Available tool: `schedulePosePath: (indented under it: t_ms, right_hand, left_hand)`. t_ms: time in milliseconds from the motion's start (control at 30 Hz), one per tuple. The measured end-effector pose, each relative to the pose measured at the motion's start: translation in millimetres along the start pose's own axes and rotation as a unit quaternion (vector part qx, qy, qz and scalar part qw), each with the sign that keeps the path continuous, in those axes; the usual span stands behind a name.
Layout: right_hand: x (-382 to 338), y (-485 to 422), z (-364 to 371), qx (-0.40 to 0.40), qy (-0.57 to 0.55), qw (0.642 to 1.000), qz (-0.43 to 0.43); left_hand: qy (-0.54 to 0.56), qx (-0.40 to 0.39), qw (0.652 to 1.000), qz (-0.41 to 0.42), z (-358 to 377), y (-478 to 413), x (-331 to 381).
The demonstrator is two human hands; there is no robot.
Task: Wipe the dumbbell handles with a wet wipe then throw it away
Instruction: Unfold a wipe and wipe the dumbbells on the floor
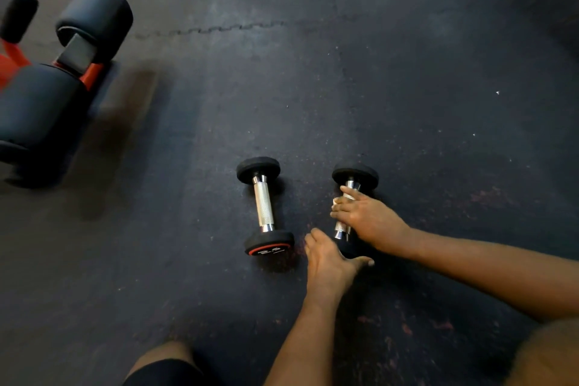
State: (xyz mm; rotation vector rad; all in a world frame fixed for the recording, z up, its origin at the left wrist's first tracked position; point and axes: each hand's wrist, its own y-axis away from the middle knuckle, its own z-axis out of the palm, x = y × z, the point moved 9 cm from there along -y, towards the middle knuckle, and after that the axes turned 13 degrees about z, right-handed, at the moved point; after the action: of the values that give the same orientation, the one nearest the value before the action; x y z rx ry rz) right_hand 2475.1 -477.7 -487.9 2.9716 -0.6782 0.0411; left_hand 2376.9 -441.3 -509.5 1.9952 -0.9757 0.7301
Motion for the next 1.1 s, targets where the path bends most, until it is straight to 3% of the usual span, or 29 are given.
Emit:
schedulePosePath:
  t_ms: [67,200,300,367,467,533,700,800,833,933,1100]
  right_hand:
    - [12.9,-0.7,-7.2,0.041,-0.032,0.999,0.01]
    - [36.1,-4.4,-12.3,0.095,-0.079,0.982,0.145]
    - [33.3,16.4,-3.7,0.115,-0.194,0.945,0.236]
    - [32.0,31.5,-0.2,0.131,-0.31,0.887,0.316]
    - [34.3,42.9,8.5,0.153,-0.449,0.741,0.476]
    - [39.7,38.3,13.1,0.15,-0.443,0.705,0.533]
    - [56.2,33.5,22.8,0.144,-0.468,0.655,0.576]
    - [49.4,46.8,48.3,0.08,-0.505,0.638,0.576]
    - [51.1,49.5,57.5,0.055,-0.534,0.617,0.575]
    - [72.2,42.4,81.5,0.052,-0.625,0.506,0.593]
    - [64.5,15.3,92.2,0.037,-0.687,0.47,0.553]
  left_hand:
    - [-0.003,0.005,1.0,-0.001,-1.1,1.0,-0.7]
    - [-0.003,0.007,1.0,0.001,-2.2,-1.7,-1.0]
    - [-0.007,0.006,1.0,0.005,-2.8,-2.5,-1.7]
    - [-0.015,0.008,1.0,0.006,-2.6,-1.1,-4.4]
    - [-0.02,-0.004,1.0,0.01,-1.6,-3.2,-6.7]
    - [-0.019,-0.012,1.0,0.011,-2.2,-6.5,-7.9]
    - [-0.027,-0.003,1.0,0.011,-3.4,-7.7,-7.8]
    - [-0.019,-0.01,1.0,0.002,-3.3,-4.2,-6.6]
    - [-0.018,-0.012,1.0,-0.001,-3.4,-4.6,-5.9]
    - [-0.024,-0.004,1.0,0.0,-1.9,-5.3,-4.3]
    - [-0.031,0.002,1.0,0.004,-2.7,-7.3,-5.1]
